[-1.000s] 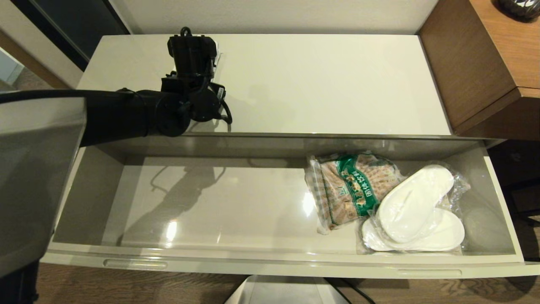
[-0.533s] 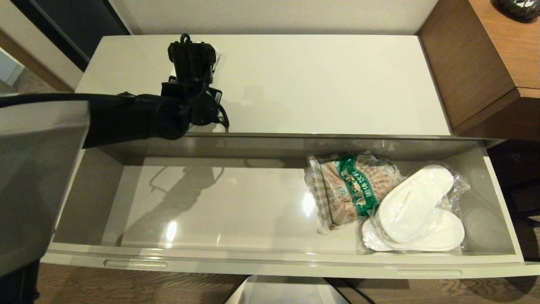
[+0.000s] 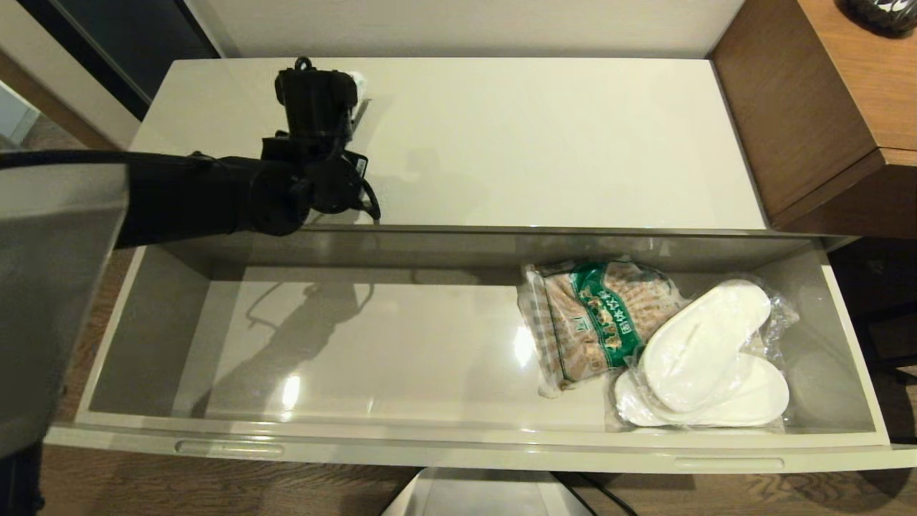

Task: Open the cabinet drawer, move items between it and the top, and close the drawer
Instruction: Pick up the tissue on the table, then put the tissue in the drawer

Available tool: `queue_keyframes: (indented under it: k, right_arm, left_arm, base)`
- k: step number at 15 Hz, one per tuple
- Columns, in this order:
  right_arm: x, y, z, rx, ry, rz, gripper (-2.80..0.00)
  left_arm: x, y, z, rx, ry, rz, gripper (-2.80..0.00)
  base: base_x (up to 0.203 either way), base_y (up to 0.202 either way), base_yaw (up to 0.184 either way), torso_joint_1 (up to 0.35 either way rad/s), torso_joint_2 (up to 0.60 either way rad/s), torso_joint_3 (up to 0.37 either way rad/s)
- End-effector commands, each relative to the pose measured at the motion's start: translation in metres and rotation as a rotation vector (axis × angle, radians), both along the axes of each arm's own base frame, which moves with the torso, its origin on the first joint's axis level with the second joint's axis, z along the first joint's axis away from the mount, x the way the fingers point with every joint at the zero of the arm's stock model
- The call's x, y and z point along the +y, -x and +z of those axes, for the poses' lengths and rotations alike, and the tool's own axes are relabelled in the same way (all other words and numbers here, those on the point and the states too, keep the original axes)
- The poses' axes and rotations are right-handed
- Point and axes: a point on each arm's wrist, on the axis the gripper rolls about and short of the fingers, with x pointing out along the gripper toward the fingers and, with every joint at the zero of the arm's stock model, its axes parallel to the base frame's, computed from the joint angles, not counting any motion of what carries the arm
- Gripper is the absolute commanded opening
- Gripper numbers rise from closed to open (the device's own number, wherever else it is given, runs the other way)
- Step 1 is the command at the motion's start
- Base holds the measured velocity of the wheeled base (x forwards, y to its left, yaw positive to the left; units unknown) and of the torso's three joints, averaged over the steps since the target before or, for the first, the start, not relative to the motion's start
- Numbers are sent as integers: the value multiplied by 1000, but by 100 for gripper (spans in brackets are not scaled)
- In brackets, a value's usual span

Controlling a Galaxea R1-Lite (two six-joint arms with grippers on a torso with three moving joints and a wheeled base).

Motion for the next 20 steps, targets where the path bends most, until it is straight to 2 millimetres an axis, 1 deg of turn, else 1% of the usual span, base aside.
queue_keyframes:
  k: [1,2,3,4,5,6,7,8,9,10,12,13,14,16,17,18,20]
  right_arm:
    - [0,1,-1,-11,0,0,-280]
    - [0,1,-1,-11,0,0,-280]
    - [0,1,-1,-11,0,0,-280]
    - [0,1,-1,-11,0,2,-280]
    - [0,1,-1,-11,0,0,-280]
    - [0,1,-1,-11,0,-1,-280]
    - [0,1,-1,-11,0,-1,-280]
    - [0,1,-1,-11,0,0,-280]
    - [0,1,-1,-11,0,0,-280]
    - [0,1,-1,-11,0,0,-280]
    - [0,1,-1,-11,0,2,-280]
    - [0,1,-1,-11,0,-1,-280]
    - [0,1,-1,-11,0,-1,-280]
    - [0,1,-1,-11,0,-1,-280]
    - [0,1,-1,-11,0,0,-280]
    - [0,1,-1,-11,0,0,-280]
    - [0,1,-1,-11,0,0,-280]
  left_arm:
    - [17,40,32,-51,34,12,-280]
    - [18,44,32,-44,39,14,-280]
    - [22,53,31,-20,38,15,-280]
    - [30,71,38,-9,47,14,-280]
    - [43,101,53,-18,72,12,-280]
    - [56,132,62,4,91,4,-280]
    - [66,155,59,65,97,-1,-280]
    - [74,173,51,144,112,-15,-280]
    - [83,198,39,251,138,-30,-280]
    - [89,215,24,341,171,-41,-280]
    - [91,230,9,422,215,-79,-280]
    - [93,238,-2,476,223,-98,-280]
    - [94,245,-18,543,221,-118,-280]
    - [96,255,-61,691,227,-149,-280]
    - [94,255,-78,715,246,-173,-280]
    - [91,250,-90,700,273,-202,-280]
    - [77,225,-113,669,307,-228,-280]
  base:
    - [0,0,0,0,0,0]
    - [0,0,0,0,0,0]
    - [0,0,0,0,0,0]
    - [0,0,0,0,0,0]
    - [0,0,0,0,0,0]
    - [0,0,0,0,0,0]
    - [0,0,0,0,0,0]
    - [0,0,0,0,0,0]
    - [0,0,0,0,0,0]
    - [0,0,0,0,0,0]
    - [0,0,0,0,0,0]
    - [0,0,0,0,0,0]
    - [0,0,0,0,0,0]
    - [0,0,0,0,0,0]
    - [0,0,0,0,0,0]
    - [0,0,0,0,0,0]
    - [0,0,0,0,0,0]
